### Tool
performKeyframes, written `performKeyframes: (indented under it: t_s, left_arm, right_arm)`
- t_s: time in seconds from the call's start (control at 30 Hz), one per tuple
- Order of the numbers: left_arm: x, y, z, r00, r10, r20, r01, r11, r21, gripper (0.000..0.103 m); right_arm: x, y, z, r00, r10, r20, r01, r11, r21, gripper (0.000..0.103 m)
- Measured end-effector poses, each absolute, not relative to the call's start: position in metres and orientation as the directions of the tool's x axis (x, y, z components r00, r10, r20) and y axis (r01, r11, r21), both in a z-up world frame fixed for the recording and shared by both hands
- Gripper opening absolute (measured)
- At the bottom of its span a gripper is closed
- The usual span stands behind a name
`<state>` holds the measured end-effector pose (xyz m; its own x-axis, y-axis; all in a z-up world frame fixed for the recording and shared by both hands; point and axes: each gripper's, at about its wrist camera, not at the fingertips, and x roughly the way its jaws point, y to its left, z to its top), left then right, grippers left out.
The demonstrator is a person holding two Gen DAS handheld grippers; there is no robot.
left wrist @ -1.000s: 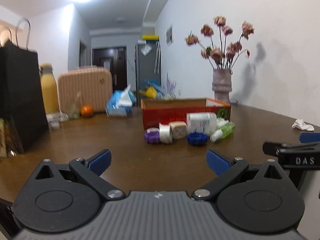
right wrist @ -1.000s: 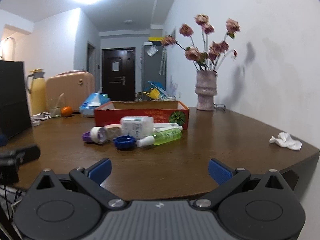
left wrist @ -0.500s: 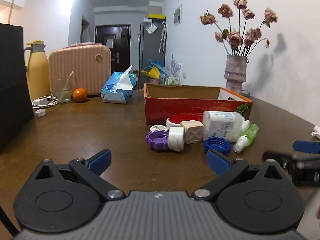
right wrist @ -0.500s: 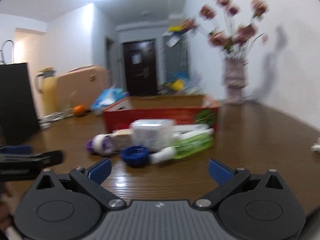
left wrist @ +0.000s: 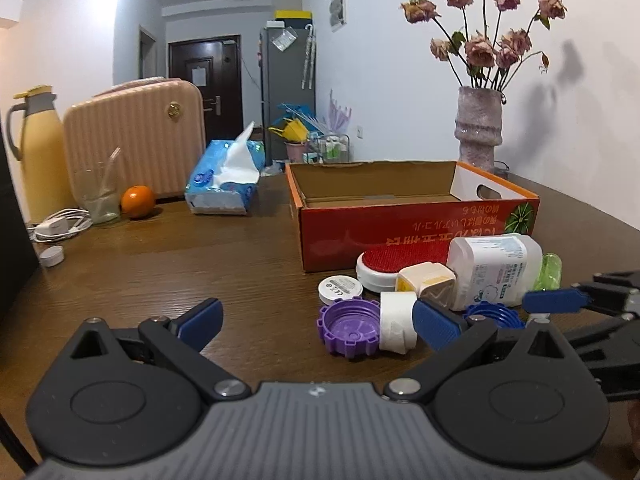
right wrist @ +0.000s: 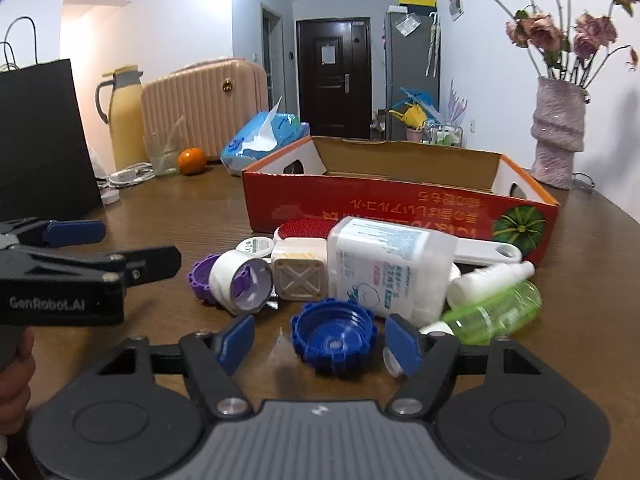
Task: Organize rigid objects
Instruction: 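Grasp the white tape roll with the left gripper while the right grasps the blue cap, then carry the tape roll and blue cap over the cardboard box and release both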
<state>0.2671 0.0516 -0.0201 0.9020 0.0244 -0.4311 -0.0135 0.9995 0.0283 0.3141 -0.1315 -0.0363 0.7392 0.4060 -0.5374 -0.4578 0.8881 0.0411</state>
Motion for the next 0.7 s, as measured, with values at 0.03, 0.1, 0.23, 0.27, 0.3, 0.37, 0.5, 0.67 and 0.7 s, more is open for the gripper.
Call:
performKeyframes:
  t_s: [0.03,0.1,0.23,0.27,0.3,0.37,0.5,0.67,0.7]
  left_arm:
    - [0.271,0.050,-0.022,0.900,0.010,-0.436,0.003,1.000,0.028,0.101]
    - [0.278,0.048,-0.023,0.898,-0.020,-0.439,0.030,0.999,0.016,0.100]
    - [0.292,0.038,-0.026,0.880,-0.122,-0.460,0.127,0.992,-0.021,0.091]
    - [0.297,0.034,-0.027,0.875,-0.133,-0.466,0.141,0.990,-0.018,0.087]
    - [0.300,0.030,-0.028,0.869,-0.143,-0.474,0.153,0.988,-0.017,0.080]
    - [0.309,0.024,-0.033,0.850,-0.164,-0.500,0.175,0.984,-0.025,0.070]
    - [0.321,0.020,-0.041,0.828,-0.148,-0.540,0.151,0.988,-0.039,0.025]
    - [0.310,0.019,-0.035,0.843,-0.146,-0.518,0.149,0.988,-0.037,0.025]
    - [0.306,0.018,-0.032,0.848,-0.144,-0.510,0.147,0.989,-0.035,0.025]
  right_arm:
    - [0.318,-0.130,-0.037,0.738,0.400,-0.544,-0.456,0.889,0.035,0.071]
    - [0.324,-0.125,-0.039,0.742,0.380,-0.552,-0.450,0.893,0.009,0.068]
    - [0.330,-0.129,-0.045,0.735,0.375,-0.565,-0.447,0.894,0.013,0.061]
    - [0.331,-0.130,-0.046,0.727,0.381,-0.572,-0.452,0.892,0.020,0.052]
    - [0.331,-0.131,-0.047,0.723,0.384,-0.574,-0.455,0.890,0.023,0.053]
    - [0.328,-0.132,-0.047,0.723,0.386,-0.573,-0.462,0.887,0.015,0.052]
    - [0.323,-0.134,-0.047,0.722,0.392,-0.570,-0.471,0.882,0.009,0.052]
    - [0.317,-0.138,-0.045,0.720,0.413,-0.558,-0.476,0.879,0.035,0.052]
    - [0.315,-0.139,-0.043,0.724,0.416,-0.551,-0.477,0.878,0.037,0.052]
